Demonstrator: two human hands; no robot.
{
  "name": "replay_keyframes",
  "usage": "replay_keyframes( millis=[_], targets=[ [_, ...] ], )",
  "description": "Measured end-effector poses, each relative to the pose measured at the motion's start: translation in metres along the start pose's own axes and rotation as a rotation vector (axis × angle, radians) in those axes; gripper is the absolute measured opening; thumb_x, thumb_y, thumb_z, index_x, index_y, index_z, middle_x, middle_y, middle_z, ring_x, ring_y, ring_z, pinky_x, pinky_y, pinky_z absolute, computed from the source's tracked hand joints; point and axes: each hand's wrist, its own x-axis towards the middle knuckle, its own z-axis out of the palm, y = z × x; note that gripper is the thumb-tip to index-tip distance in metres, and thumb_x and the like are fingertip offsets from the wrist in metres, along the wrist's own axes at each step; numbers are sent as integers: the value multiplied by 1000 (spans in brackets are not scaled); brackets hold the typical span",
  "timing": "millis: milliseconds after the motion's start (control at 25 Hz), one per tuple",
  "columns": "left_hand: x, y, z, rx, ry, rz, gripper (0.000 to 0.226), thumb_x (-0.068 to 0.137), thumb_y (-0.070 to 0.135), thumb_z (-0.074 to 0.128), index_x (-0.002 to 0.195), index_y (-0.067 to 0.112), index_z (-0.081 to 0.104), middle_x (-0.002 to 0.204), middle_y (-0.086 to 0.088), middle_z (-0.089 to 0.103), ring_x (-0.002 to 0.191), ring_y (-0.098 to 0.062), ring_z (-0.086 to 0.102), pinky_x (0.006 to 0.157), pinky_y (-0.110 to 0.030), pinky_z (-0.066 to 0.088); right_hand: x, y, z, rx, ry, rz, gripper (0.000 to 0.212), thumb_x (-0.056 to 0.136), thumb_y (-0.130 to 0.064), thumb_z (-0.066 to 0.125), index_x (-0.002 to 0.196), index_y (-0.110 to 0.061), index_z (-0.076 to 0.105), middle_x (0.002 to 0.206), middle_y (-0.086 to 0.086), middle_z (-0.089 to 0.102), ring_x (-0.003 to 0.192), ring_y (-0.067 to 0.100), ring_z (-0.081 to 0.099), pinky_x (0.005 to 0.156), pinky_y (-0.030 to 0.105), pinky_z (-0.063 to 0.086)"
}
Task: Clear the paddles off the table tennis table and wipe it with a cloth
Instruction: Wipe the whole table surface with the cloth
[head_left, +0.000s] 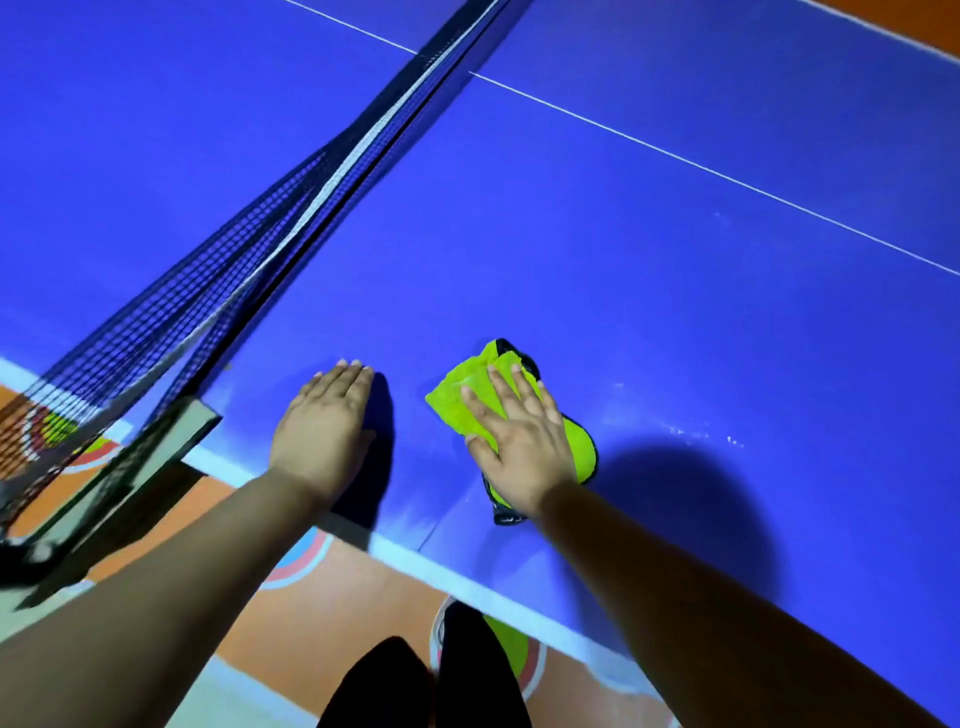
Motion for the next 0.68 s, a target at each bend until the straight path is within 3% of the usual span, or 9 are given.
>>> replay_keyframes(
  millis=[120, 280, 400, 520, 680],
  targets=[
    [-51, -10, 6, -23, 2, -25, 68, 77, 10, 69, 138, 1, 40, 144, -16, 40, 136, -28, 34, 113, -36, 19, -40, -36, 12, -14, 21, -55, 53, 88, -48, 39, 141, -39, 43, 154, 0, 33, 146, 25, 21, 116, 41, 10],
    [-95, -13, 12, -23, 36, -2, 63, 67, 0, 75, 126, -5, 54, 130, -22, 53, 122, -35, 50, 104, -44, 33, -84, -69, 17, -33, -12, -136, 54, 85, -45, 43, 139, -43, 41, 155, -3, 31, 146, 22, 19, 117, 39, 7],
    [-102, 1, 10, -18, 34, 35, 62, 64, -4, 74, 123, -7, 55, 127, -23, 55, 120, -36, 52, 102, -45, 35, -106, -74, 13, -34, -38, -188, 55, 82, -43, 45, 137, -44, 43, 153, -4, 34, 145, 20, 22, 116, 38, 9],
    [-96, 25, 3, -44, -17, 81, 64, 76, 3, 66, 136, 0, 43, 142, -16, 42, 134, -28, 37, 111, -36, 22, -129, -58, 6, -23, -74, -225, 57, 80, -41, 46, 137, -42, 44, 154, -6, 33, 145, 17, 20, 116, 38, 12],
    [-71, 57, -2, -47, -107, 159, 68, 91, 23, 49, 149, 12, 13, 157, -3, 11, 144, -16, 7, 114, -27, 0, -138, -19, -7, 35, -36, -128, 61, 77, -36, 49, 138, -37, 45, 152, -4, 36, 144, 20, 26, 116, 46, 23]
  ],
)
